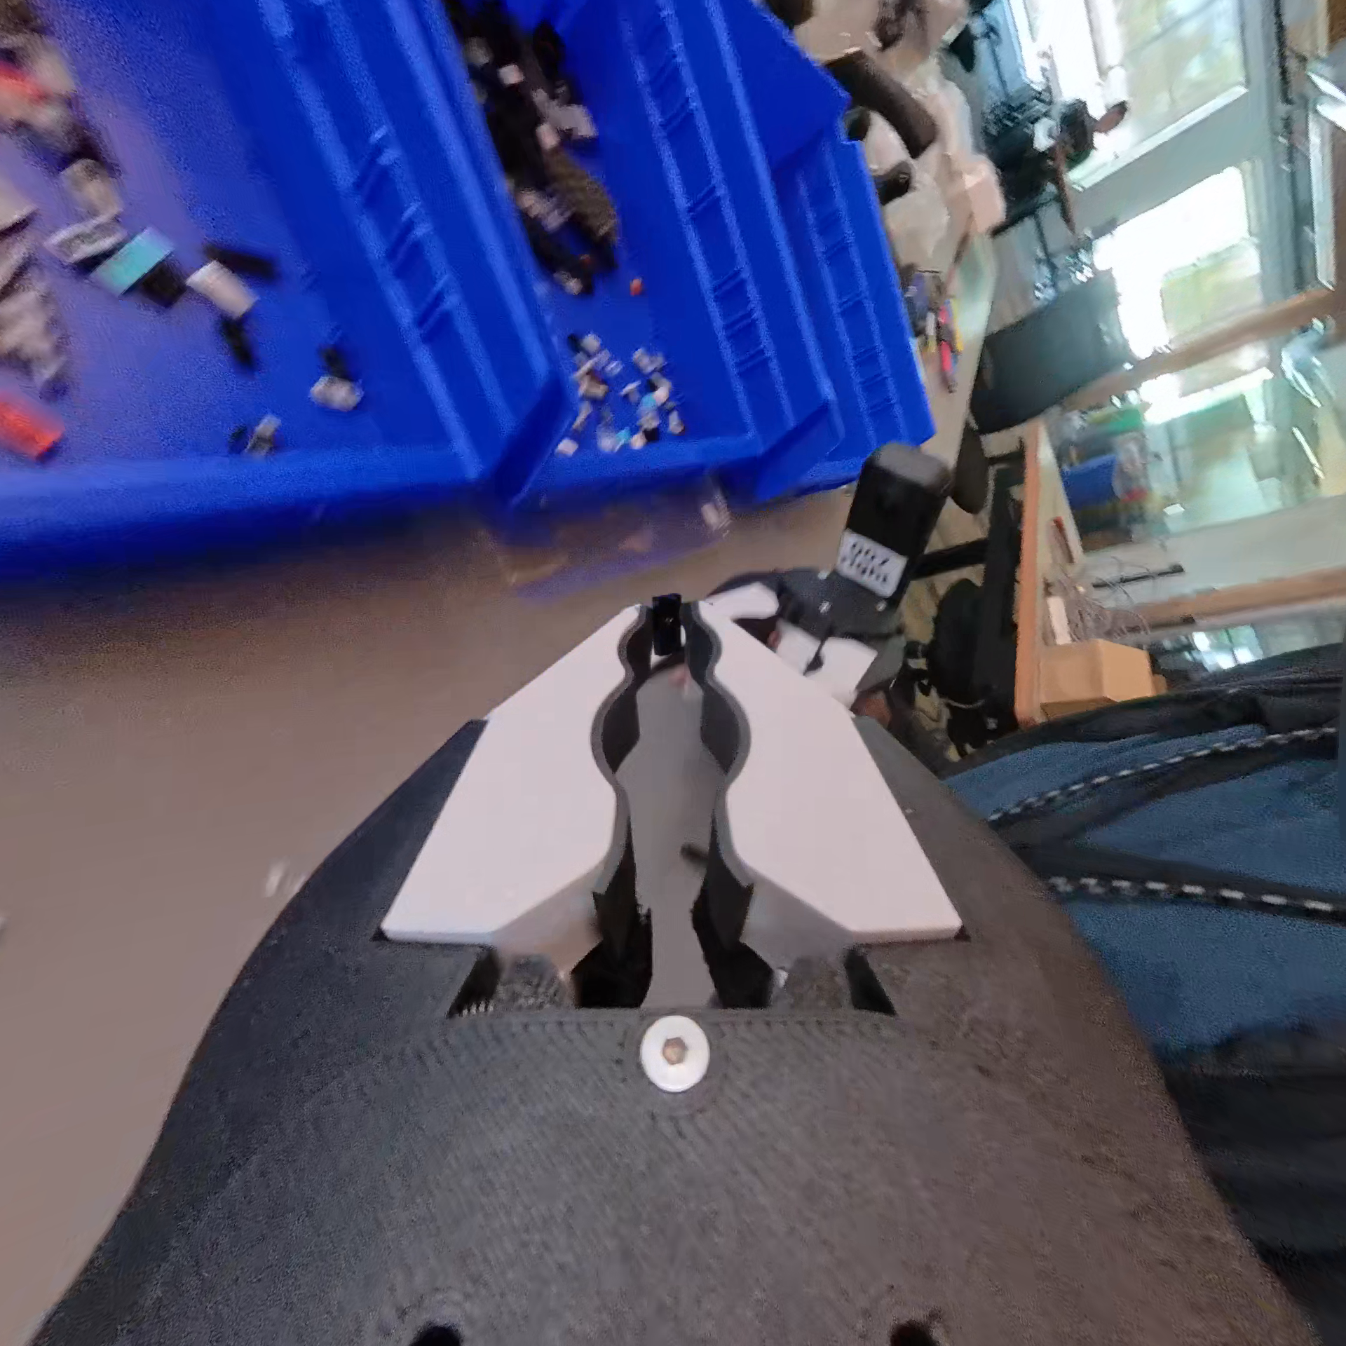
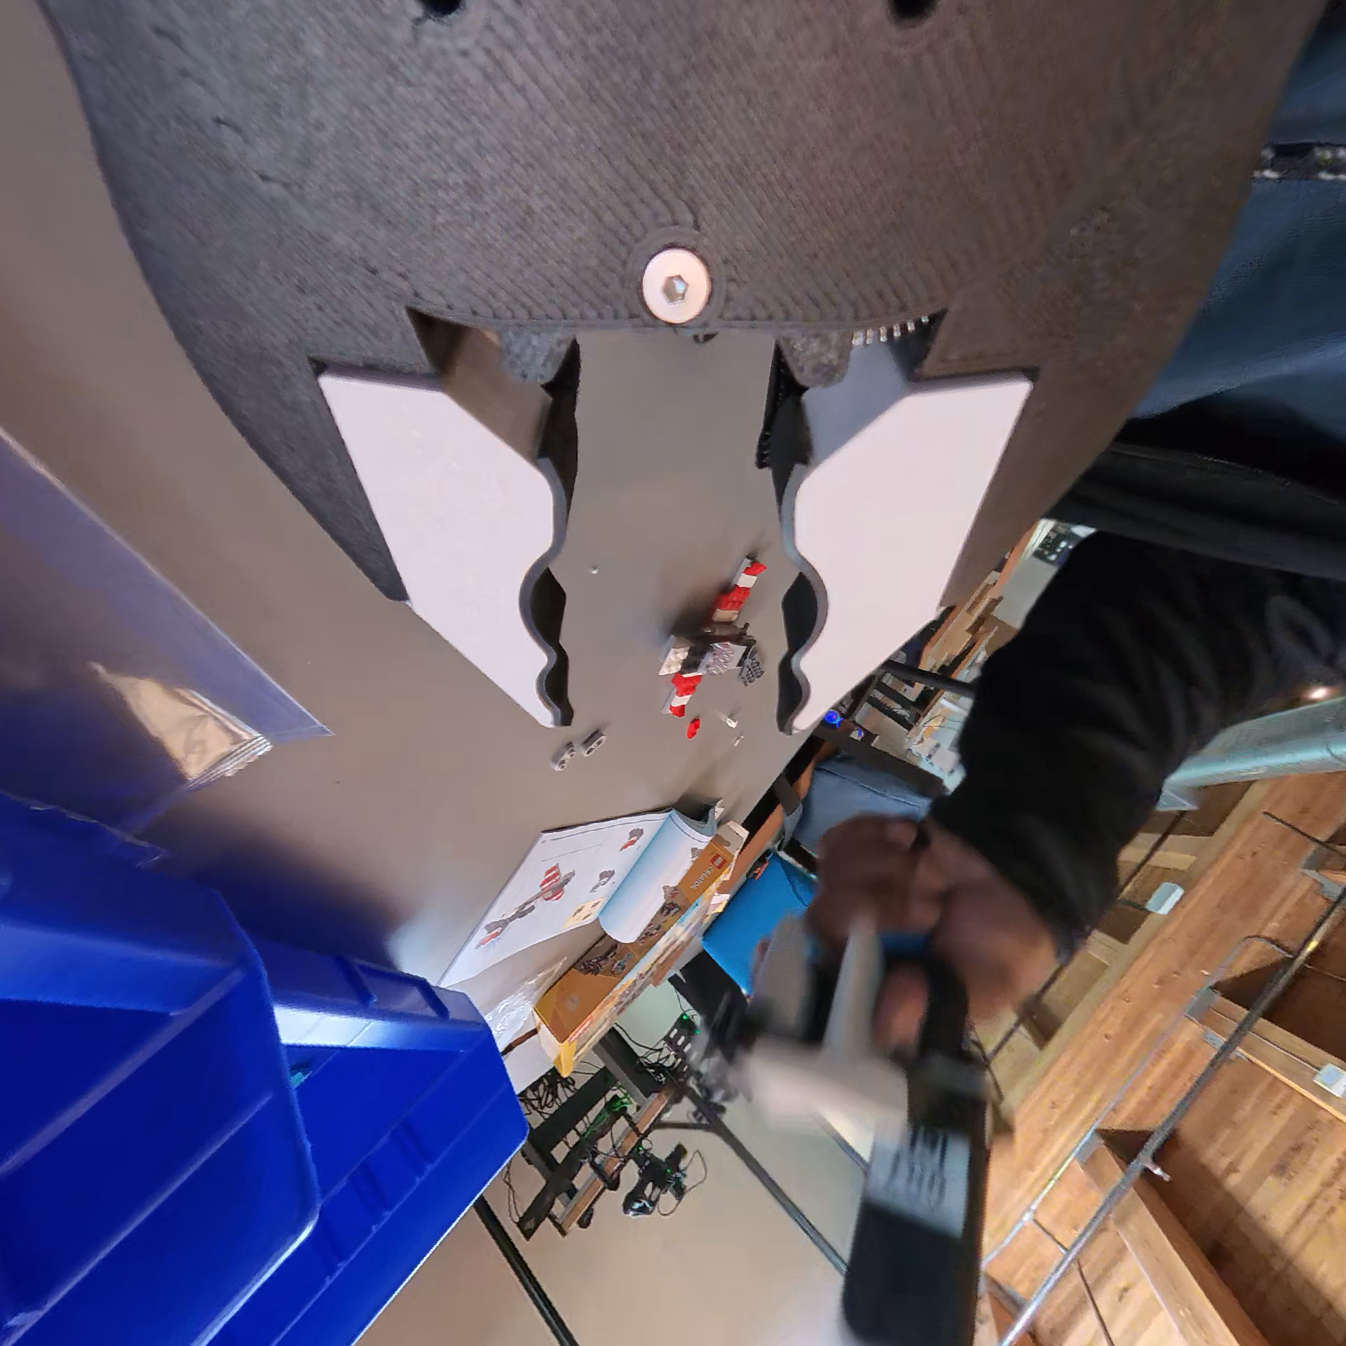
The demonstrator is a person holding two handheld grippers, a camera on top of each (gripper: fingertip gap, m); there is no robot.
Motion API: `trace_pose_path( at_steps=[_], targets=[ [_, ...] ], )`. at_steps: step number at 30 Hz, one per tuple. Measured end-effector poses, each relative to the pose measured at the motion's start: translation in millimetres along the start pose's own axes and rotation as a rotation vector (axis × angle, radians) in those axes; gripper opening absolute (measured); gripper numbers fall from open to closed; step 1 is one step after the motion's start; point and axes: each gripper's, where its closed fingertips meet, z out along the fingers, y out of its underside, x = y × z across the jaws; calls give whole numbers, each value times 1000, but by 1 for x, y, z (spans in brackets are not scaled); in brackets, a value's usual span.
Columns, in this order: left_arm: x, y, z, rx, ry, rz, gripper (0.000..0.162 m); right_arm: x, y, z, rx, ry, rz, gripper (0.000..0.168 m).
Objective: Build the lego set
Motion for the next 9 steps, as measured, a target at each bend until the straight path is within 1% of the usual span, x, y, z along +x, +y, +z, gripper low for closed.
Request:
trace_pose_path(
  at_steps=[5, 7, 9],
  targets=[
    [-45, 76, -73, 64, -222, -99, 10, 1, 7, 5, -41, 28, -31, 59],
    [-66, 106, -93, 75, -326, -132, 10, 2, 11, 8, -63, 45, -51, 59],
    [-86, 130, -105, 65, -411, -146, 9, 3, 13, 9, -77, 63, -68, 59]
  ],
)
